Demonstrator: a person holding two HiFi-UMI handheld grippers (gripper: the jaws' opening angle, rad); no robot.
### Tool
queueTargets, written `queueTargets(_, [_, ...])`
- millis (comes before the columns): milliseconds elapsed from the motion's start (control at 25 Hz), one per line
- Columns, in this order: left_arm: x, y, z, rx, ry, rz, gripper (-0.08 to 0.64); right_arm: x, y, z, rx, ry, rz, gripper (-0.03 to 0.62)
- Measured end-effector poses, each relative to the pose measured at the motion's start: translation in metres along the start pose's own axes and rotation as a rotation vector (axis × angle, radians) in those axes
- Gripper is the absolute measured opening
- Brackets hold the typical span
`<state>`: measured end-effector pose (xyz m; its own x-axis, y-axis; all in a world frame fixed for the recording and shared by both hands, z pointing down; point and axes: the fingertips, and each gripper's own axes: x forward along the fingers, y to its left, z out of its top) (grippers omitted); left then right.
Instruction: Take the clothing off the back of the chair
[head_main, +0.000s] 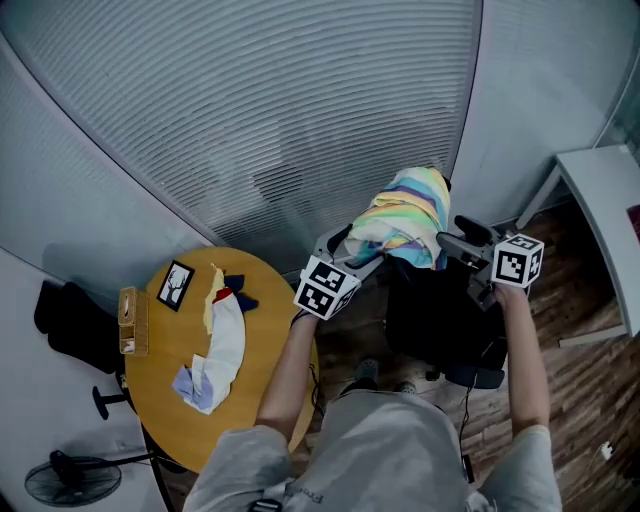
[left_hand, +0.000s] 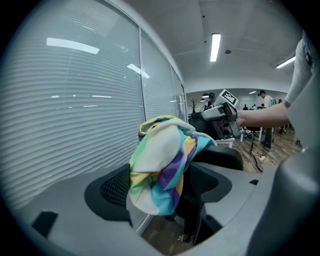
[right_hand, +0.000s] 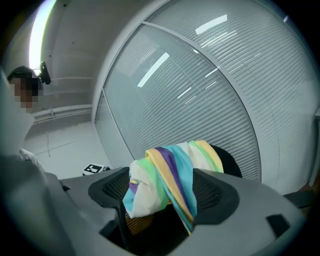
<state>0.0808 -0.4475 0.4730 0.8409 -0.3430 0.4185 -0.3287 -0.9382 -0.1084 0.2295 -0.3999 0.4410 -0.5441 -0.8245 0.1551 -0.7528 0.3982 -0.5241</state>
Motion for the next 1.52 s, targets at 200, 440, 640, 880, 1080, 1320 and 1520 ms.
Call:
queueTargets(200, [0.022, 0.007, -0.009, 0.039, 0.018, -0.11, 0.373, 0.026, -0.017, -0.003, 0.048, 0.018, -0.011, 0.393])
queueTargets(440, [0.041, 0.017, -0.014, 0.086, 0.037, -0.154, 0.403, 0.041, -0.035, -0.002, 0.072, 0.017, -0.059, 0.425])
queueTargets(640, [0.058, 0.008, -0.005, 0.122, 0.03, -0.23, 0.41, 0.048, -0.036, -0.005, 0.105, 0.028, -0.03, 0.43])
queueTargets(880, [0.069, 0.003, -0.006, 0.116, -0.008, -0.291, 0.408, 0.058, -0.03, -0.013, 0.184, 0.007, 0.027, 0.428])
queueTargets(1080, [0.07, -0.003, -0.002, 0.128, -0.026, -0.315, 0.402, 0.058, -0.028, -0.015, 0.174, 0.02, 0.002, 0.423])
queueTargets(1320, [0.065, -0.004, -0.002, 0.106, -0.027, -0.306, 0.228, 0.055, -0.017, -0.015, 0.17, 0.022, 0.015, 0.228])
queueTargets(1520, [0.061, -0.005, 0.003, 0.062, -0.027, -0.252, 0.154, 0.05, -0.007, -0.008, 0.141, 0.015, -0.019, 0.109])
